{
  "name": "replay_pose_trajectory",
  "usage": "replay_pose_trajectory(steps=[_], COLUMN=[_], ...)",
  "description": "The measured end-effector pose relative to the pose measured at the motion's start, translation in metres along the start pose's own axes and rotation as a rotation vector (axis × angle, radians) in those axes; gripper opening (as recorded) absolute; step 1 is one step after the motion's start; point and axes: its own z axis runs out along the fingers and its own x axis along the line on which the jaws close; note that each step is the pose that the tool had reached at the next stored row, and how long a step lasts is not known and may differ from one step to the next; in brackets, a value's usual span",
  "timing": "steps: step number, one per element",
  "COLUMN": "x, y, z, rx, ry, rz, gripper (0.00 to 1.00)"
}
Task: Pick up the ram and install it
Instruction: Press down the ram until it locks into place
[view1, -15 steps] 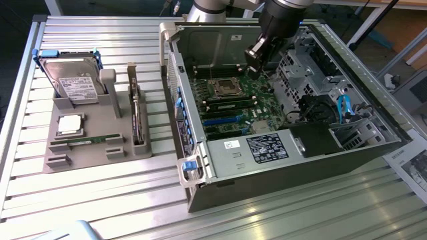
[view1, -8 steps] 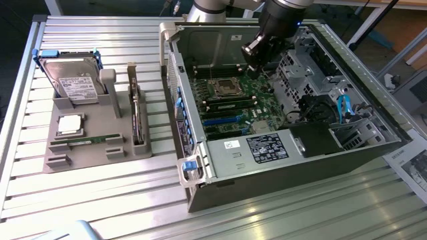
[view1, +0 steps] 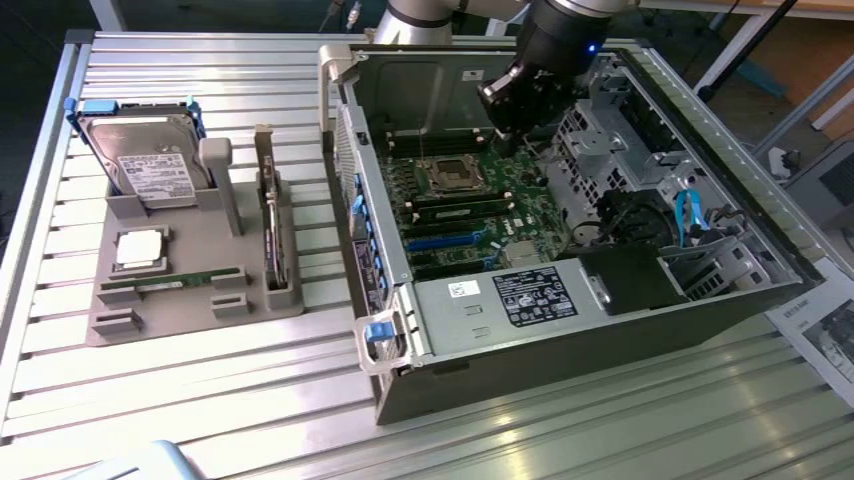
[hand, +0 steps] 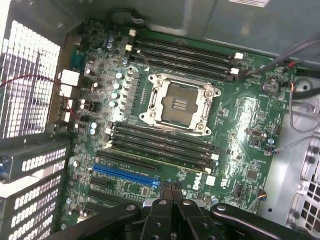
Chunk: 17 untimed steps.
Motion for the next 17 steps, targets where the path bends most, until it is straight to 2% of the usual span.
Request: replay_pose_trajectory(steps=[3, 5, 8, 9, 13, 17], x=[0.0000, 0.0001, 0.0002, 0.0002, 0.0002, 0.0003], y=[0.0000, 0.0000, 0.0000, 0.0001, 0.0001, 0.0001], z=[0.0000, 0.0001, 0.0000, 0.0000, 0.0001, 0.0000], rx=[-0.0030, -0.0031, -0.0030, -0.0027, 0.0000, 0.0004], ry=[-0.0012, -0.0038, -0.0044, -0.0060, -0.0228, -0.0244], rz=[0.051, 0.060, 0.060, 0.060, 0.060, 0.060], gripper=[0.10, 0.10, 0.10, 0.10, 0.10, 0.10])
